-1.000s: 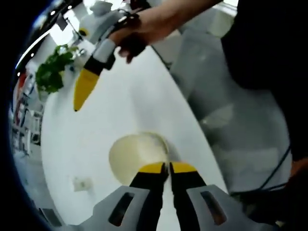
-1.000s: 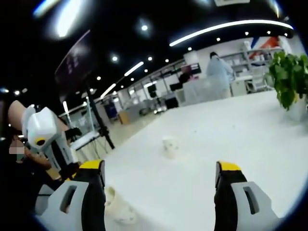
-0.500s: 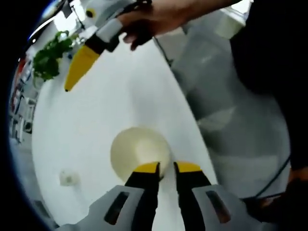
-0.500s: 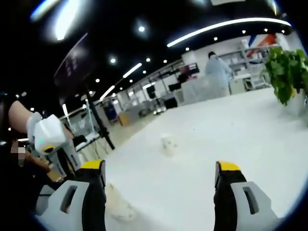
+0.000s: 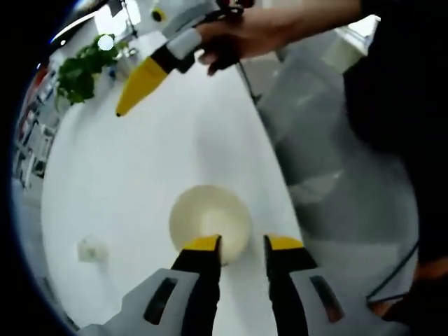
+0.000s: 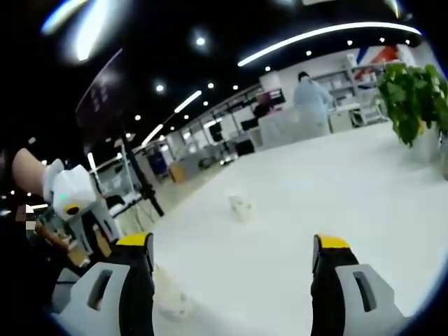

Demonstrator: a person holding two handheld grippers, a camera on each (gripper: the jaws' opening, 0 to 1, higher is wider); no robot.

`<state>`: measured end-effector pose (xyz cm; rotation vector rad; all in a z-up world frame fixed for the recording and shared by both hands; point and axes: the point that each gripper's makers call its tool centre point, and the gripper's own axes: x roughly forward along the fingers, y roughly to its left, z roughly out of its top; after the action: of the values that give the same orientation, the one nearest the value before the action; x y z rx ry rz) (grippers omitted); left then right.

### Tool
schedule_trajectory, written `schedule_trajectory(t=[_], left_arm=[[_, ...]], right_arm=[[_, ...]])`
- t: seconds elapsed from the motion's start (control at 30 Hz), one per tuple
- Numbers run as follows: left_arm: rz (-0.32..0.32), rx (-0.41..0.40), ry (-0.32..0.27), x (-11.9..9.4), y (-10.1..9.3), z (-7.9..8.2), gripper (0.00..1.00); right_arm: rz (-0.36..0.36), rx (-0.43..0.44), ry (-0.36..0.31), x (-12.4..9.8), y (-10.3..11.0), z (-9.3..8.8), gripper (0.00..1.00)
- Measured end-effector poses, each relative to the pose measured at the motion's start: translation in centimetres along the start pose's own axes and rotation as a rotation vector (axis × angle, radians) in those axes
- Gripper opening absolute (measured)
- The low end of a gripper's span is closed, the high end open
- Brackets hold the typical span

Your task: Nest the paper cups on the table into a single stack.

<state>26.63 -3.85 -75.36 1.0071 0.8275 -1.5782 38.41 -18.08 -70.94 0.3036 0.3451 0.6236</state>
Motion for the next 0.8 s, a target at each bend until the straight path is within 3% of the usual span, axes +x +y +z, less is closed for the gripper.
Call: schedule_trajectory(t=[0.07,0.27,0.37,0.43,0.6,0.8], left_arm=[[0.012,-0.011,-0.012,-0.5,0.0,0.1,0.26],[0.052,-0.112,-0.122,-2.3,0.5,1.1,0.29],[0.084,-0.189,-0.215,-3.2,1.1,1.5,0.29],[0.095,-0.284,-0.251,-3.7,1.4,1.1,0.30],[0.152,-0.412,-0.370,-5.0,2.1,0.5,0.32],[0.222,-0.502,-0.493,-6.2,3.0,0.1,0.34]], right_arm=[[0.002,0.000,0.004,0.1,0.0,0.0,0.92],[0.002,-0.003,0.009,0.5,-0.2,0.1,0.92],[0.003,-0.006,0.012,0.7,0.0,0.2,0.92],[0.007,-0.014,0.019,0.9,0.1,0.2,0.92],[0.015,-0.022,0.024,1.2,0.5,0.4,0.92],[0.023,-0.026,0.031,1.4,0.7,0.4,0.92]])
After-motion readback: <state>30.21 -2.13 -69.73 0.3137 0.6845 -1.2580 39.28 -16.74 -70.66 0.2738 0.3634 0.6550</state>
